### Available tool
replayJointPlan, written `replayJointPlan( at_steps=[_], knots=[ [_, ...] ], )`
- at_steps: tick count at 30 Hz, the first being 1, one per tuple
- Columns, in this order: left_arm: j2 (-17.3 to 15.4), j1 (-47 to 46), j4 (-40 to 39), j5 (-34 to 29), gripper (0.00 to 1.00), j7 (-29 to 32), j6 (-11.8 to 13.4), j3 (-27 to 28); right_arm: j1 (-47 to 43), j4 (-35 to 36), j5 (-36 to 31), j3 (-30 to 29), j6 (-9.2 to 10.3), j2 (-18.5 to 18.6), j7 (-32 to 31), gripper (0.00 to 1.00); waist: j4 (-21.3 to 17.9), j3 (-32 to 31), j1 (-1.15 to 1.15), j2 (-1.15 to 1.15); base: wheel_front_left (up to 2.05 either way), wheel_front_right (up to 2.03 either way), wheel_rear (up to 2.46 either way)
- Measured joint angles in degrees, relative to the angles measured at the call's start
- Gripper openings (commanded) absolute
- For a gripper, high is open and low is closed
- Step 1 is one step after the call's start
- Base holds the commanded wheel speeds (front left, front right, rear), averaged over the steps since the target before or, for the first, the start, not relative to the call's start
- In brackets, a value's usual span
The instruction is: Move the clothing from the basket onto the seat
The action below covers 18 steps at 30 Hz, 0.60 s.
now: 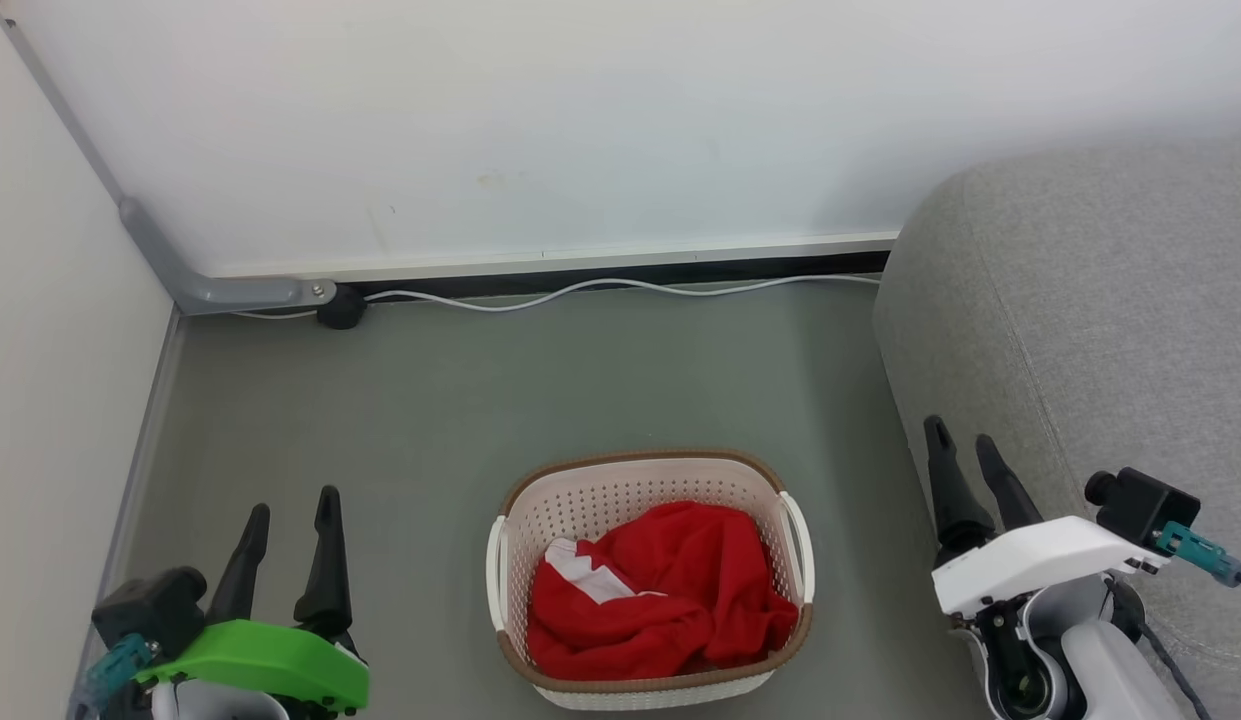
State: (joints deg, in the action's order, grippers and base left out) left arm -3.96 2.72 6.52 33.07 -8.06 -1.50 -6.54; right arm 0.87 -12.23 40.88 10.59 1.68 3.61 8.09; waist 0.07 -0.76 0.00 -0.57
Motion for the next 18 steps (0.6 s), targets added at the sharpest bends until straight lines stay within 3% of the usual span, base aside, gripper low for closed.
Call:
replayJointPlan(
  at_steps=[18],
  knots=[
    [-0.05, 1.51, -2.21, -14.33, 1.0, -3.65, 1.6, -2.31, -0.25, 0.62, -12.84, 3.71, 1.94, 0.26, 3.53, 1.0, 0.05, -0.12, 0.0, 0.0, 0.0, 0.0, 0.0]
  ],
)
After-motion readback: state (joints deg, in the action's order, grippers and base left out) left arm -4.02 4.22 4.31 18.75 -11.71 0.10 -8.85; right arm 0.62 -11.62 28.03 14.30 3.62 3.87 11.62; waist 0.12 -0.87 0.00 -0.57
